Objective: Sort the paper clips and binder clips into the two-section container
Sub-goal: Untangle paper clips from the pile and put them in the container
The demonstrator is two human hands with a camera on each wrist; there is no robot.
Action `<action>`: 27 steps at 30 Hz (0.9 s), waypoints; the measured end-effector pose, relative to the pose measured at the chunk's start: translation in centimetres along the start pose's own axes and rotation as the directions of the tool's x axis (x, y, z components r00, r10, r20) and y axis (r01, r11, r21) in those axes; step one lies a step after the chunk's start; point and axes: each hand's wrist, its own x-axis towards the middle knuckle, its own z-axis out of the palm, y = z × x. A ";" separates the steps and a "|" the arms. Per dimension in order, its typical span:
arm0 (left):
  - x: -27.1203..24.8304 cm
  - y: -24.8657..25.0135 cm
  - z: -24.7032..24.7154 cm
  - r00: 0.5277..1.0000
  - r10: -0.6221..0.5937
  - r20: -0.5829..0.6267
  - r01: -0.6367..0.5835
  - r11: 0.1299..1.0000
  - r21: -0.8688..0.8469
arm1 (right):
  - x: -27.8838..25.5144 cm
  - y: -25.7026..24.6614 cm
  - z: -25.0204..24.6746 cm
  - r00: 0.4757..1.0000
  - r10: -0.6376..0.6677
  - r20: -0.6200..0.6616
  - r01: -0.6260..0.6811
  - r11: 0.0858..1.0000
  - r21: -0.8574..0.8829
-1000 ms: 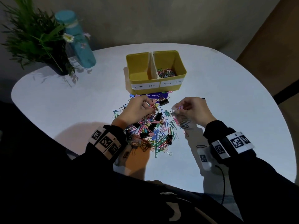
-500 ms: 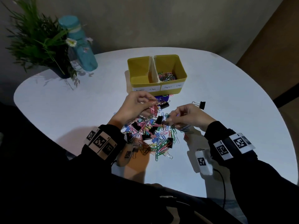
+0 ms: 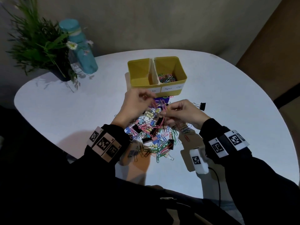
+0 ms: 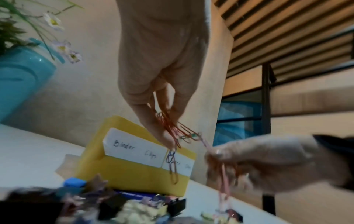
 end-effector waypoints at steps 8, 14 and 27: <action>-0.4 -0.5 1.3 0.961 -0.084 0.262 0.028 0.978 0.208 | 0.4 -1.3 -1.1 0.993 0.077 -0.086 -0.071 0.995 0.074; 0.0 -1.0 1.0 0.977 -0.093 0.189 0.058 0.981 0.187 | -2.2 0.8 -3.4 0.968 0.073 -0.242 -0.211 0.762 -0.612; 0.0 -0.9 0.4 0.978 -0.126 0.167 0.110 0.989 0.102 | 0.6 5.3 1.1 0.981 -0.118 -0.157 -0.027 0.711 -0.702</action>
